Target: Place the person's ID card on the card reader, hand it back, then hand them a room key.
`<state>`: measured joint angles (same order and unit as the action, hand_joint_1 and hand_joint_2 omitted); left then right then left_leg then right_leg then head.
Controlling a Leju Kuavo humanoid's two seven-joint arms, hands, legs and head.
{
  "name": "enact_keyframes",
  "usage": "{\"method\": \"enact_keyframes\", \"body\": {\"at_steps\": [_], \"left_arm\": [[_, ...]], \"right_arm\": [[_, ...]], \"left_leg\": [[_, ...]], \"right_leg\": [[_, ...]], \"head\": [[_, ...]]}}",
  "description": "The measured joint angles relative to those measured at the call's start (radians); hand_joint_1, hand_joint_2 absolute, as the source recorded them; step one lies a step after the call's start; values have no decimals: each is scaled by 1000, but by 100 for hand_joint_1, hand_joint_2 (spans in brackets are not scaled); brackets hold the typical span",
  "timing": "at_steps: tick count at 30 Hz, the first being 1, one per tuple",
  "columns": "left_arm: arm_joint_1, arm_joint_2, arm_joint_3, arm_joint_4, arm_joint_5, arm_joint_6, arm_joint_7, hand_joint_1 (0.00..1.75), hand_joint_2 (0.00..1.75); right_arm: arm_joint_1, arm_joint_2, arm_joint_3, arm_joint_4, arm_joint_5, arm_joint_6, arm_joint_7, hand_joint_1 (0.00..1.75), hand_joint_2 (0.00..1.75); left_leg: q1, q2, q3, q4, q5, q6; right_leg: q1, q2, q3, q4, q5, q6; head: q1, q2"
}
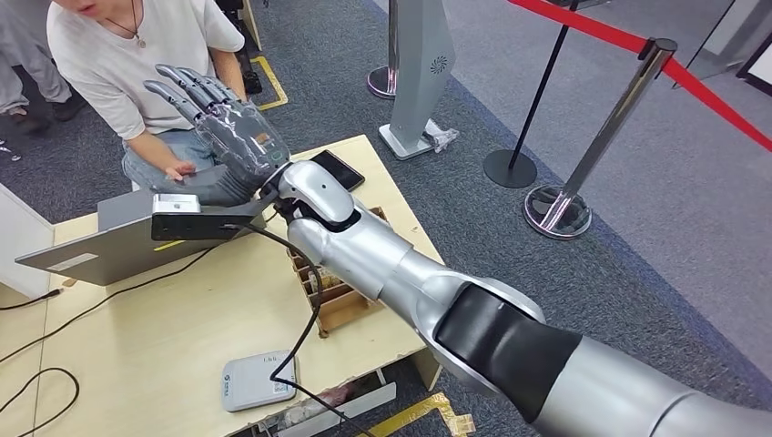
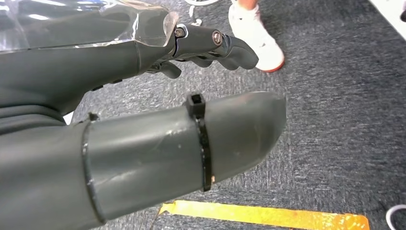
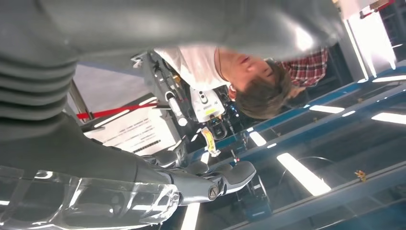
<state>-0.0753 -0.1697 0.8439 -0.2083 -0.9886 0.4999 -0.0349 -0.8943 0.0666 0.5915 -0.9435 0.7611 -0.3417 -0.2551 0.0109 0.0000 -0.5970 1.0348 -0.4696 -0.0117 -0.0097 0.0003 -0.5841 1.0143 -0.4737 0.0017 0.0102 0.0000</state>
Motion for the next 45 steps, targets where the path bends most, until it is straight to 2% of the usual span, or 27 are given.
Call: {"method": "enact_keyframes", "body": {"at_steps": [5,16,22,26,38,45], "left_arm": [[4,0,7,0,7,0,-2,0,0],[7,0,17,0,3,-1,-20,0,0],[7,-1,22,0,-1,0,-19,0,0],[7,-1,25,1,-2,1,-18,0,0],[7,-1,25,2,-16,5,-20,0,0],[7,-1,25,2,-24,7,-10,0,0]], "right_arm": [[75,-93,11,-120,-9,20,-4,0,0],[317,-363,7,-329,-23,-16,5,0,0],[451,-458,-29,-404,-9,-35,16,0,0],[523,-506,-54,-439,5,-39,27,0,175],[688,-593,-129,-534,16,-38,55,0,175],[735,-620,-150,-576,29,-1,61,0,175]], "left_leg": [[0,-1,0,0,0,0],[0,-3,-1,1,-1,2],[0,-3,-1,1,-2,2],[0,-3,-1,1,-2,2],[0,-3,-1,1,-2,2],[0,-2,-1,1,-2,2]], "right_leg": [[0,-1,0,0,0,0],[0,-2,1,-1,0,0],[0,-3,1,-1,0,1],[0,-2,1,-1,-1,1],[0,-2,1,-1,-1,1],[0,-2,1,-1,-1,1]], "head": [[0,0],[0,0],[0,0],[0,0],[0,0],[0,0]]}}
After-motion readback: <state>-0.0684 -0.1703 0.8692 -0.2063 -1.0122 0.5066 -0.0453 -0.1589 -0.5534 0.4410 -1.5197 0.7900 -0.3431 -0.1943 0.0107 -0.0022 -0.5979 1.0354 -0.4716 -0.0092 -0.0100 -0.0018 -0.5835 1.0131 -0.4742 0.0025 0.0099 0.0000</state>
